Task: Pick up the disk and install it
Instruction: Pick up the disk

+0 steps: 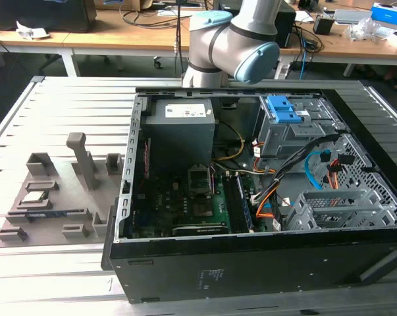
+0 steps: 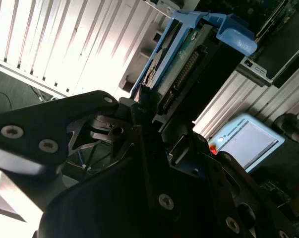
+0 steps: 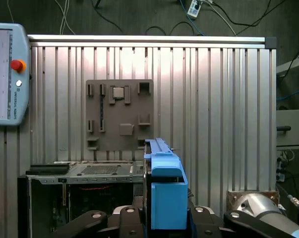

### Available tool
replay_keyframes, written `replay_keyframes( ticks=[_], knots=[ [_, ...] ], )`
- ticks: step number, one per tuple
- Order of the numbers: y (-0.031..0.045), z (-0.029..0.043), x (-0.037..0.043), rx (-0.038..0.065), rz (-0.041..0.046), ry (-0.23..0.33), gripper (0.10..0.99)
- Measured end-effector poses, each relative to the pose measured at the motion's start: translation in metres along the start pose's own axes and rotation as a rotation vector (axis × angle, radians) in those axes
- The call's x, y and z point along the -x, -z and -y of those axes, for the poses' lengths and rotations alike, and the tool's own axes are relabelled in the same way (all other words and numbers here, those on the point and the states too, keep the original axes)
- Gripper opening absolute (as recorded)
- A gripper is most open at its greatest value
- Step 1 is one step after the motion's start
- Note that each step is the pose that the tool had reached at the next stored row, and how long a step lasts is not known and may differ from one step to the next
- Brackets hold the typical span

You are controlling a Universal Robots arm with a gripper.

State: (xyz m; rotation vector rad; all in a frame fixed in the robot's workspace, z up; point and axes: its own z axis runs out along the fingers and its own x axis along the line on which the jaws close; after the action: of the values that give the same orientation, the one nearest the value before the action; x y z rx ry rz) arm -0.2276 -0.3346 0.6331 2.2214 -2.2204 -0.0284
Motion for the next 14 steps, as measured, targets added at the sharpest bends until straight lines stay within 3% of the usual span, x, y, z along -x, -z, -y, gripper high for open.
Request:
replay_keyframes(
  ticks=[2, 4, 8, 14],
  knots=[
    [0.0001, 0.0139, 0.0004, 0.000, -0.0016, 0.000, 0.365],
    [0.0003, 0.0229, 0.0005, 0.000, -0.0027, 0.000, 0.365],
    [0.0008, 0.0597, 0.0015, 0.001, -0.0069, 0.000, 0.365],
    [0.0013, 0.1022, 0.0026, 0.001, -0.0127, 0.000, 0.365]
  ],
)
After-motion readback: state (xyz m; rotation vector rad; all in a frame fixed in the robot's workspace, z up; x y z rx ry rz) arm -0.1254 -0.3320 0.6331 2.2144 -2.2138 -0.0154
